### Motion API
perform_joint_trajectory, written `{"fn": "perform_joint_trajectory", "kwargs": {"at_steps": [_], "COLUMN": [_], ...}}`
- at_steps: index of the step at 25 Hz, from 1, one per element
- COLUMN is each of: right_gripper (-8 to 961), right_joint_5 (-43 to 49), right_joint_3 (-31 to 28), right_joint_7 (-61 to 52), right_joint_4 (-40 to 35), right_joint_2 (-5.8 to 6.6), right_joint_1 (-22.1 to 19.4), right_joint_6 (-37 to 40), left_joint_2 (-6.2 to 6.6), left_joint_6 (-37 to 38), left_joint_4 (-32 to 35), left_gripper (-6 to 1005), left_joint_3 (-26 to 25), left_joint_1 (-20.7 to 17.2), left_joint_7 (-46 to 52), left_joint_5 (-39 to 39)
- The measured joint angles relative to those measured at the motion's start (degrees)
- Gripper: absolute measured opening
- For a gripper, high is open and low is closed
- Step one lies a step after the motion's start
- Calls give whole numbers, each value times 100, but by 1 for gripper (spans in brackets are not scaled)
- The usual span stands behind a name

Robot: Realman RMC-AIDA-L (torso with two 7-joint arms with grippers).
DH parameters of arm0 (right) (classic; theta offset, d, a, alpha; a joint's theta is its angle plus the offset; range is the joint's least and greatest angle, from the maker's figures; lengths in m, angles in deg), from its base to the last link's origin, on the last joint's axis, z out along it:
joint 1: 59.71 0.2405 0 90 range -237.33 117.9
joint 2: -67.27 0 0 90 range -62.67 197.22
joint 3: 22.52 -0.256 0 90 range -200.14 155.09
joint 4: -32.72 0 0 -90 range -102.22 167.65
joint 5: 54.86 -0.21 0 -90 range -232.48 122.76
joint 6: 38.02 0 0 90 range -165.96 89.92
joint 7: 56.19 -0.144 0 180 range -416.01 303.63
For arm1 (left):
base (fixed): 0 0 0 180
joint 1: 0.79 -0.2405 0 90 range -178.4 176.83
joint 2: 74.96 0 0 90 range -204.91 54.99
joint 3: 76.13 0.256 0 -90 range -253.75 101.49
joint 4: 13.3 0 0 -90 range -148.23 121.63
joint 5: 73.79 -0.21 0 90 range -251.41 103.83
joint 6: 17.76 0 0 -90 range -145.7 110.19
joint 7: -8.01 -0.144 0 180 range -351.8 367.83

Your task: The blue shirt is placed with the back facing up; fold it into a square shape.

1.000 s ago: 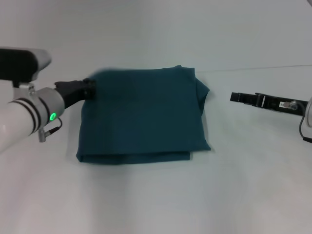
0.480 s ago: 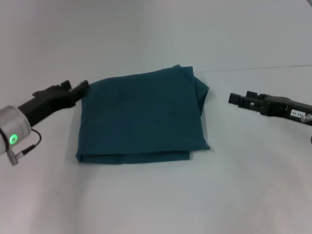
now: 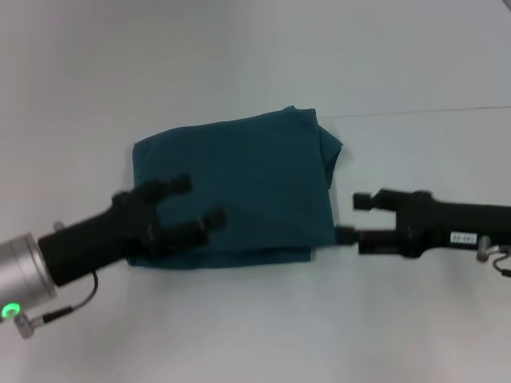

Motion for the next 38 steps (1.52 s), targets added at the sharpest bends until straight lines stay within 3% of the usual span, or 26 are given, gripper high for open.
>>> {"fn": "perform_joint_trajectory", "kwargs": {"at_steps": [4, 9, 17, 38], "right_gripper": [897, 897, 897, 897], "right_joint_5": [195, 253, 409, 742], "right_joint_3": [89, 94, 95, 103], "right_joint_7": [-34, -46, -44, -143], "right_joint_4": [-44, -50, 3, 23], "right_joint_2": [9, 26, -35, -43], "right_joint_1": [60, 58, 8, -39], "right_joint_6": [271, 645, 693, 844], "left_joint_2": [7, 10, 16, 55], "left_joint_6": [289, 303, 460, 864], "left_joint_4": [-13, -143, -151, -108], "left_gripper": [969, 969, 969, 969], "left_joint_3": [-53, -57, -26, -61], "left_joint_1": [-10, 17, 62, 252], "left_joint_7": [113, 211, 222, 555], "left_joint_5": [-509, -810, -989, -1575]}}
